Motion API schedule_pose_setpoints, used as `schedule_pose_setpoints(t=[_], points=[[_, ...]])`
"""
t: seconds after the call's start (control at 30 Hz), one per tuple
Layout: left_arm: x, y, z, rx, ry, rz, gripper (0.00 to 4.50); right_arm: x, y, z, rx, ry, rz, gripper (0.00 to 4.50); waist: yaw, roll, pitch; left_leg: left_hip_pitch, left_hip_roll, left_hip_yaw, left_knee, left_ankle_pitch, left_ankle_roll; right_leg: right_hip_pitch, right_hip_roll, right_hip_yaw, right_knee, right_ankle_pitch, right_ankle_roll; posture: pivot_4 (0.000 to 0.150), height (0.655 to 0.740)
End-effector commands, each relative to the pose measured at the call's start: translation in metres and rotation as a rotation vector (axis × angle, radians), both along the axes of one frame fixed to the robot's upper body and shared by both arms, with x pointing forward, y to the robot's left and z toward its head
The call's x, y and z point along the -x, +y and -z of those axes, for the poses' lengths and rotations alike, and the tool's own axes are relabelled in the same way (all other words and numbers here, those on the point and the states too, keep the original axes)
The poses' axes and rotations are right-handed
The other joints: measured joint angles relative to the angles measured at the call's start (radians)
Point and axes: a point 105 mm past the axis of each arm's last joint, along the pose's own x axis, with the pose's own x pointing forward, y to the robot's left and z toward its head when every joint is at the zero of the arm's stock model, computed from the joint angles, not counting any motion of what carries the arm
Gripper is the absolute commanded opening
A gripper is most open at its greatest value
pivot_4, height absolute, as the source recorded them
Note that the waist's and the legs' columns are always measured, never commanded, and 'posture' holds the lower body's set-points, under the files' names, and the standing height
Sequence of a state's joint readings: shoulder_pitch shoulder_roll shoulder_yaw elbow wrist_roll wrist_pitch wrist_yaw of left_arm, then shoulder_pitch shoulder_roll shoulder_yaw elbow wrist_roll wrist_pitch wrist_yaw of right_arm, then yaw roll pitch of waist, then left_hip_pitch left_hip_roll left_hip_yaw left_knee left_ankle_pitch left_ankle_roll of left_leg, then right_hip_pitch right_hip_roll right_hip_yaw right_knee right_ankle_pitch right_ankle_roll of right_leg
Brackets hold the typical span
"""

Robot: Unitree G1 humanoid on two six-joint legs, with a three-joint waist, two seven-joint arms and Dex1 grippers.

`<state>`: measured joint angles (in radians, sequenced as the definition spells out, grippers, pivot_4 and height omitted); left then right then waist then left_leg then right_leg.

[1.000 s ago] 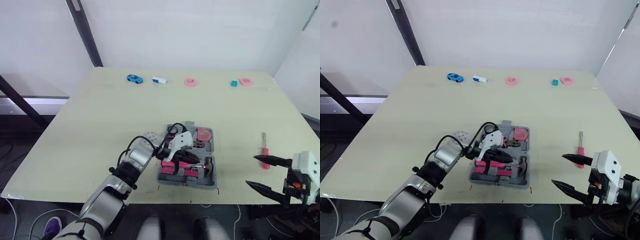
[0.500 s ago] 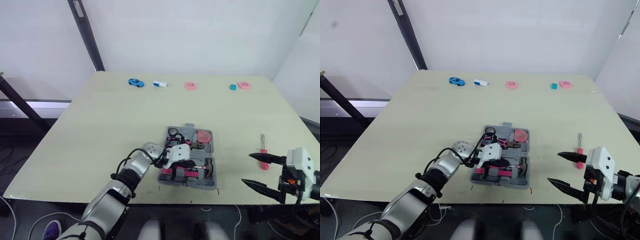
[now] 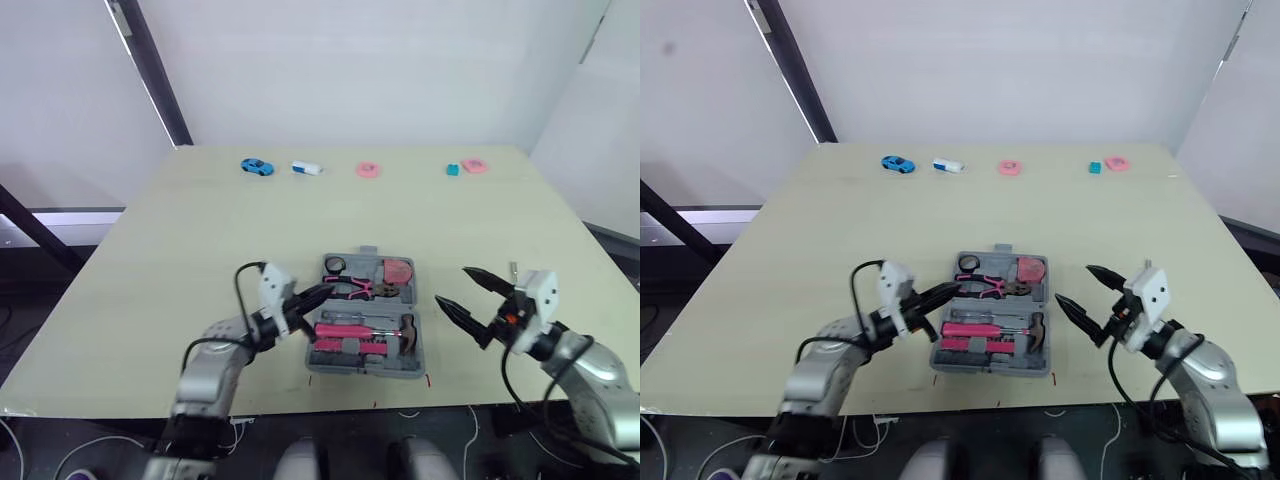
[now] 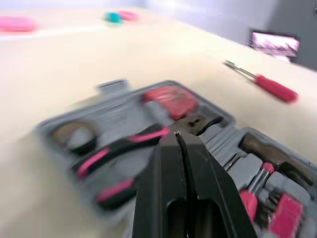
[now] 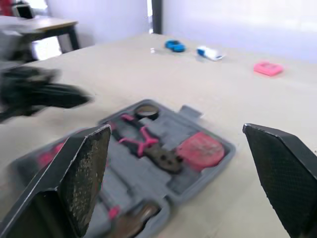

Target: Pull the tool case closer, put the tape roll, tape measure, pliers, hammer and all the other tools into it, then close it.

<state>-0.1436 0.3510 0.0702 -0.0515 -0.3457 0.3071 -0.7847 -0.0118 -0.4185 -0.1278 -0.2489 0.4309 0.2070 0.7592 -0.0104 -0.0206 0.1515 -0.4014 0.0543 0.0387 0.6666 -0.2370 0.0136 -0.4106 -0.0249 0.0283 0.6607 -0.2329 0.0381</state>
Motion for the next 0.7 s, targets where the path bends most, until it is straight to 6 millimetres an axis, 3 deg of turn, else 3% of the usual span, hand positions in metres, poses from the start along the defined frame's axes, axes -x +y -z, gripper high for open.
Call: schedule_pose_setpoints(t=[0.03, 0.1, 0.37, 0.53, 0.7], points=[[0.007, 0.023, -0.022, 0.048, -0.070, -0.069, 0.28, -0.007, -0.009, -0.003, 0.036, -0.055, 0.030, 4.50, 0.004, 0.000, 0.000, 0.000, 0.000, 0.001, 0.000, 0.000, 0.000, 0.000, 0.000, 0.000, 0.000, 0.000, 0.000, 0.150, 0.7400], [0.016, 0.037, -0.018, 0.037, -0.062, -0.092, 0.74, -0.007, -0.018, 0.001, 0.040, -0.053, 0.044, 4.50, 0.005, 0.000, 0.000, 0.000, 0.000, 0.001, 0.000, 0.000, 0.000, 0.000, -0.001, 0.000, -0.001, 0.000, 0.000, 0.150, 0.7400], [0.058, 0.089, 0.006, 0.000, 0.028, -0.205, 4.44, 0.034, -0.087, 0.021, 0.105, 0.047, 0.166, 4.50, 0.004, 0.000, 0.001, 0.000, 0.001, 0.006, -0.003, -0.002, 0.002, -0.002, -0.004, 0.001, -0.003, -0.002, -0.003, 0.150, 0.7400], [0.074, 0.099, 0.011, -0.018, 0.066, -0.238, 4.48, 0.055, -0.118, 0.027, 0.118, 0.109, 0.251, 4.50, -0.001, 0.000, 0.001, 0.002, 0.003, 0.005, -0.004, -0.002, 0.001, -0.003, -0.007, 0.002, -0.002, -0.002, -0.002, 0.150, 0.7400], [0.074, 0.085, -0.002, 0.001, 0.052, -0.238, 4.48, 0.058, -0.141, 0.023, 0.115, 0.128, 0.331, 4.50, -0.002, -0.001, 0.002, 0.002, 0.003, 0.003, -0.006, -0.003, -0.001, -0.005, -0.010, 0.004, -0.004, -0.003, -0.002, 0.150, 0.7400]])
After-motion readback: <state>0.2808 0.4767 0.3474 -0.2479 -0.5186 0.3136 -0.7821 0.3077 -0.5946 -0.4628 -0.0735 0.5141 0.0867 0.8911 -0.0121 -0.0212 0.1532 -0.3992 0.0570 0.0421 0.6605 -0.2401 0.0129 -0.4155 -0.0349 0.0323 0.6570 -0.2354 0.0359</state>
